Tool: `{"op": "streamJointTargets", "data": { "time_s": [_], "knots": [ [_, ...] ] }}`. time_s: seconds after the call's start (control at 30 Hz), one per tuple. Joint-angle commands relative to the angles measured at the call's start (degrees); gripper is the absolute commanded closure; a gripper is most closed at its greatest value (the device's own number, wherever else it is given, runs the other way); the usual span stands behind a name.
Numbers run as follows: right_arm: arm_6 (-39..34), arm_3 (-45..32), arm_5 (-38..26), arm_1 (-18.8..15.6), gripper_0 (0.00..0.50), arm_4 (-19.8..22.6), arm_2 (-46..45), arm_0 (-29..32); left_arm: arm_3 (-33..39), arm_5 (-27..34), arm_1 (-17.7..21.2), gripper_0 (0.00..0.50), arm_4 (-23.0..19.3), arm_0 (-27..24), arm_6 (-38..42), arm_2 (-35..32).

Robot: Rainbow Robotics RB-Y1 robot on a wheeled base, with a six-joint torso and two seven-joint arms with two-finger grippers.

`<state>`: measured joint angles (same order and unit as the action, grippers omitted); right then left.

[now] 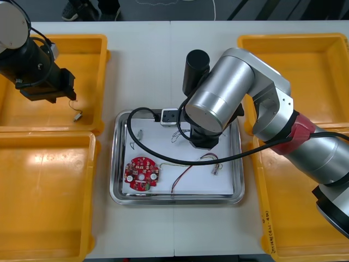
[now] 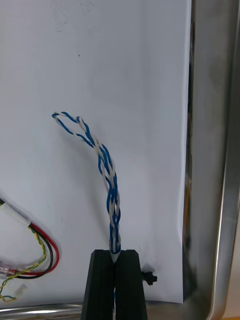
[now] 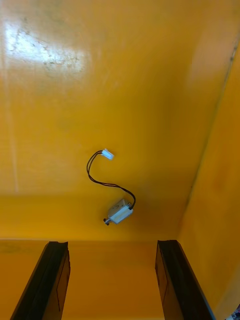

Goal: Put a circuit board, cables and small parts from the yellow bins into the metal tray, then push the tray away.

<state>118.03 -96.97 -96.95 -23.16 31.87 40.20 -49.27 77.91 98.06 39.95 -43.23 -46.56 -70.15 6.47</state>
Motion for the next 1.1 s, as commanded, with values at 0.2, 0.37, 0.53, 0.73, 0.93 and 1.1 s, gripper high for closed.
{"op": "streamJointTargets", "data": {
  "time_s": [0.2, 0.37, 0.53, 0.73, 0.93, 1.1],
  "knots": [
    [0.1, 2.1, 3.5, 1.3, 0.500, 0.1, 2.5, 0.0, -1.2, -3.6, -1.7, 0.000, 1.1, 0.2, -5.2, 4.0],
    [0.0, 2.1, 4.0, 1.2, 0.500, 0.2, 2.5, -0.1, -2.3, -5.0, -2.2, 0.000, 1.6, 0.2, -5.6, 5.0],
    [0.0, 2.1, 4.0, 1.1, 0.260, 0.4, 2.5, 0.0, -4.0, -6.7, -2.3, 0.000, 1.6, 0.2, -5.8, 6.2],
    [0.0, 2.1, 4.0, 1.0, 0.064, -0.1, 2.4, 0.0, -5.7, -8.1, -2.5, 0.000, 1.7, 0.2, -6.6, 7.4],
    [-0.3, 2.0, 3.6, 1.1, 0.024, -0.2, 1.2, -0.1, -6.8, -8.7, -2.5, 0.000, 1.6, 0.2, -6.8, 8.6],
    [-0.3, 1.1, 2.5, 1.0, 0.018, -0.1, -0.3, -0.1, -7.9, -8.8, -2.9, 0.000, 1.9, 0.2, -7.0, 9.3]
  ]
}}
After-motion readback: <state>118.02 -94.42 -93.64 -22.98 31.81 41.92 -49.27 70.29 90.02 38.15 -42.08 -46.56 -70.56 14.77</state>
